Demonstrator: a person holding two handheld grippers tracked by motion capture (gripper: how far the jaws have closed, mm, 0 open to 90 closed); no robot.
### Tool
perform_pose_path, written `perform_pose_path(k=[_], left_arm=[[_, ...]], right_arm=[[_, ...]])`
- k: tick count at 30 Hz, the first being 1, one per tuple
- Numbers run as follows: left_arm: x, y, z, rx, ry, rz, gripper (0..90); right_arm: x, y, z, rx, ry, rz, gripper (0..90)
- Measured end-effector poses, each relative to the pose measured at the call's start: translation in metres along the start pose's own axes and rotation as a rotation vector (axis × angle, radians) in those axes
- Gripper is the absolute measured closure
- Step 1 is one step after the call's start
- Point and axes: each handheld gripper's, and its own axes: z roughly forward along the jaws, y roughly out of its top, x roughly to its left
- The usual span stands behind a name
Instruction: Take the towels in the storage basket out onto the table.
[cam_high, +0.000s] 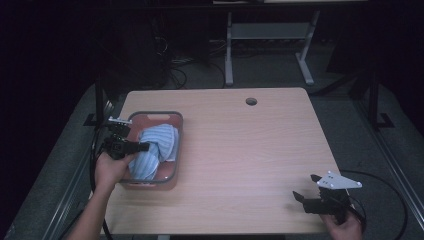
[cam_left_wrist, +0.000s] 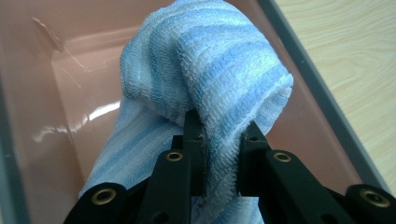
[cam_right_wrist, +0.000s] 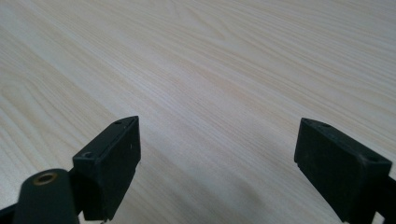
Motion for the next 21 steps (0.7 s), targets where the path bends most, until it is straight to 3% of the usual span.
perform_pose_path(k=[21], left_arm=[[-0.005, 0.009, -0.034, -0.099, -0.054, 0.0, 77.8]], right_arm=[[0.0, 0.002, 0.0, -0.002, -0.002, 0.005, 14.1]])
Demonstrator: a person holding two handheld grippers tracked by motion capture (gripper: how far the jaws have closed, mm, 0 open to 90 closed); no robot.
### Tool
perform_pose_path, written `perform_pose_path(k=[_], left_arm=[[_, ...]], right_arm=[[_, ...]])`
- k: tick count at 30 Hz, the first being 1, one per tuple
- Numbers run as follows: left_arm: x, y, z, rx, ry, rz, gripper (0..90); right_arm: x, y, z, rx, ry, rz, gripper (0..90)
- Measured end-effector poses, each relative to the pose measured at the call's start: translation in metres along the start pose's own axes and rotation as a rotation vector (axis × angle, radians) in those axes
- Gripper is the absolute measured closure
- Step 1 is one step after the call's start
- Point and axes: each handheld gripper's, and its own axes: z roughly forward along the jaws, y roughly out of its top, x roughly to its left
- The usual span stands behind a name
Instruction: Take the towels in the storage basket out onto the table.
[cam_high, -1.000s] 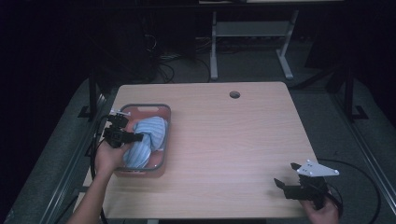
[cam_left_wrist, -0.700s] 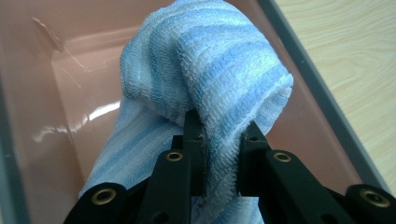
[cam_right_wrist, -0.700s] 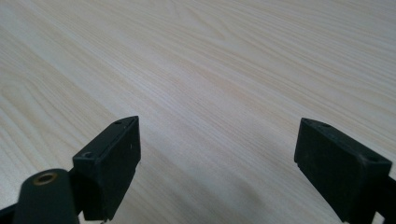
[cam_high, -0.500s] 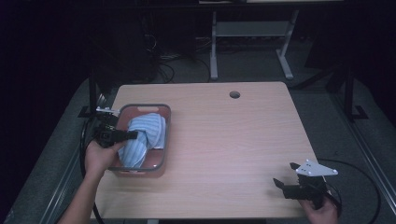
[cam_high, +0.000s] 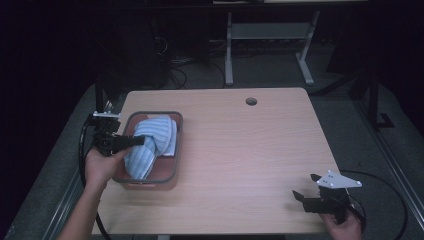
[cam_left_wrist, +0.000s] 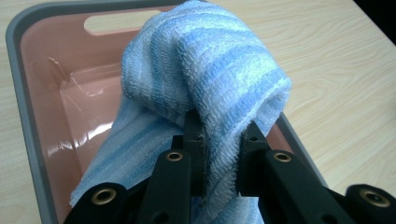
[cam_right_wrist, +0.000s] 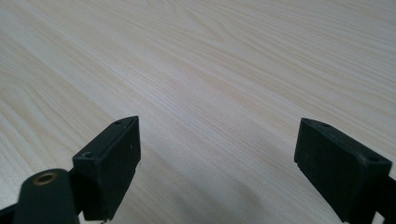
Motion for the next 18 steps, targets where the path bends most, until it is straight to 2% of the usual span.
perform_pose_path(k=[5, 8, 18], left_arm=[[-0.001, 0.002, -0.005, -0.029, -0.009, -0.003, 77.8], [-0.003, 0.004, -0.008, -0.032, -0.011, 0.012, 77.8], [-0.009, 0.011, -0.019, -0.054, -0.032, 0.016, 77.8]], right_arm=[[-0.001, 0.0, 0.0, 0.002, -0.001, -0.003, 14.1], [-0.001, 0.0, 0.0, 0.0, -0.001, 0.004, 14.1], [-0.001, -0.001, 0.001, 0.005, -0.001, 0.01, 14.1]])
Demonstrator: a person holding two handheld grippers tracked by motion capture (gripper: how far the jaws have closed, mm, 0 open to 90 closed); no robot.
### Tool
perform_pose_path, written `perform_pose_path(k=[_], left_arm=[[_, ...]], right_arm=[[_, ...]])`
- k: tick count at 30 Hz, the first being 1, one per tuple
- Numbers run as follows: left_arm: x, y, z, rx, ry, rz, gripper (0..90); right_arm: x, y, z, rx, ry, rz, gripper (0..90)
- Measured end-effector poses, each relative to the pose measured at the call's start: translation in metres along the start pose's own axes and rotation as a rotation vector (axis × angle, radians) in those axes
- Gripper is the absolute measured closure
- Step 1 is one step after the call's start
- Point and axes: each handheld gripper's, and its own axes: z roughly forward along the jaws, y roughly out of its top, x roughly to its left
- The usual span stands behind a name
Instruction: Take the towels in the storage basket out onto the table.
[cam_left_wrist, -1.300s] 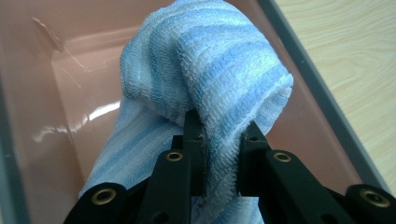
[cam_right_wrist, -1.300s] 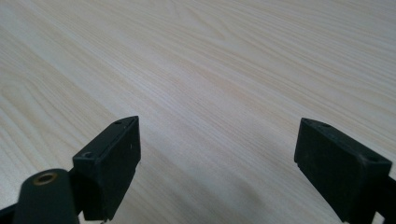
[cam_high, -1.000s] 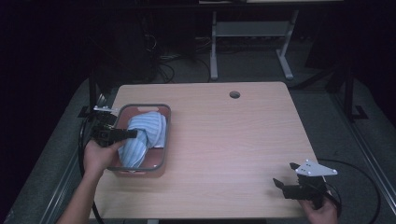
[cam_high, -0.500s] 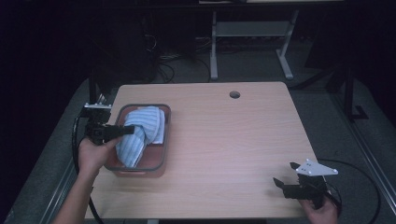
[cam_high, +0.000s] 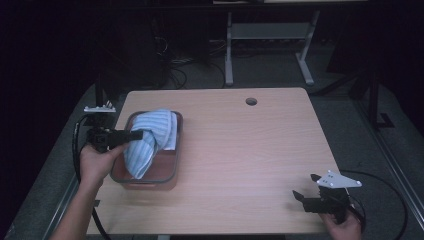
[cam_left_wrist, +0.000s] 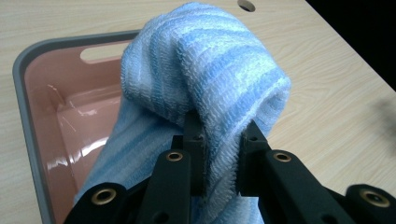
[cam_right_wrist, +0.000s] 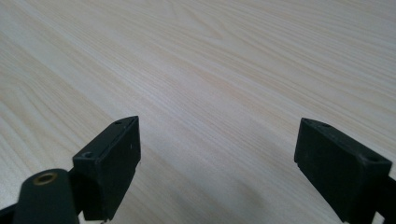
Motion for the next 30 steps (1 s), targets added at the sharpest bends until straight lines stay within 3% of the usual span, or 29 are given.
perform_pose_path(k=[19, 30], left_arm=[[-0.014, 0.014, -0.017, -0.022, -0.029, 0.038, 77.8], [-0.031, 0.025, -0.016, -0.026, -0.056, 0.073, 77.8]], right_arm=[[-0.001, 0.001, -0.003, -0.011, -0.007, -0.003, 14.1], [0.0, 0.002, -0.003, -0.014, -0.003, -0.008, 14.1]])
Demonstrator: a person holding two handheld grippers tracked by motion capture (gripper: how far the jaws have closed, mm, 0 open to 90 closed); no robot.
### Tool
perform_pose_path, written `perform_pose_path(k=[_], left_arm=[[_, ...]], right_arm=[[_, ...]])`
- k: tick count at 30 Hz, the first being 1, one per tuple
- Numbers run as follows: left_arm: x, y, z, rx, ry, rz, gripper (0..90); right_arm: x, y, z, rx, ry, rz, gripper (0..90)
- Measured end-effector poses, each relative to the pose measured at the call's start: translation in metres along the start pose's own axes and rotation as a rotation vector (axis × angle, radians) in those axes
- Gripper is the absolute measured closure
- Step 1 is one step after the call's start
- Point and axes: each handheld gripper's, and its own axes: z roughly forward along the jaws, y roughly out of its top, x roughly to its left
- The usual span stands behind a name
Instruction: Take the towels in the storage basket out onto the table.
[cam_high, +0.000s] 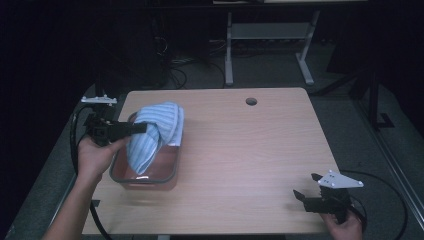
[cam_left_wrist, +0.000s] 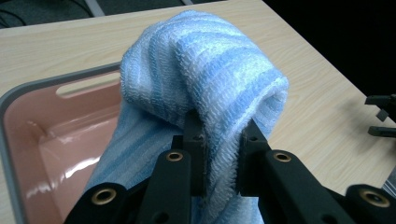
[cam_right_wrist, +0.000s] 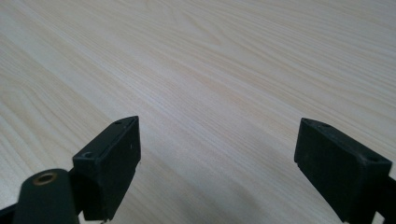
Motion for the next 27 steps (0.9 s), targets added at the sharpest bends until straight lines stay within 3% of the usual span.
perform_pose_path(k=[27], left_arm=[[-0.039, 0.027, 0.04, 0.064, -0.049, 0.08, 77.8]], right_arm=[[0.0, 0.002, -0.003, -0.021, 0.004, 0.004, 14.1]])
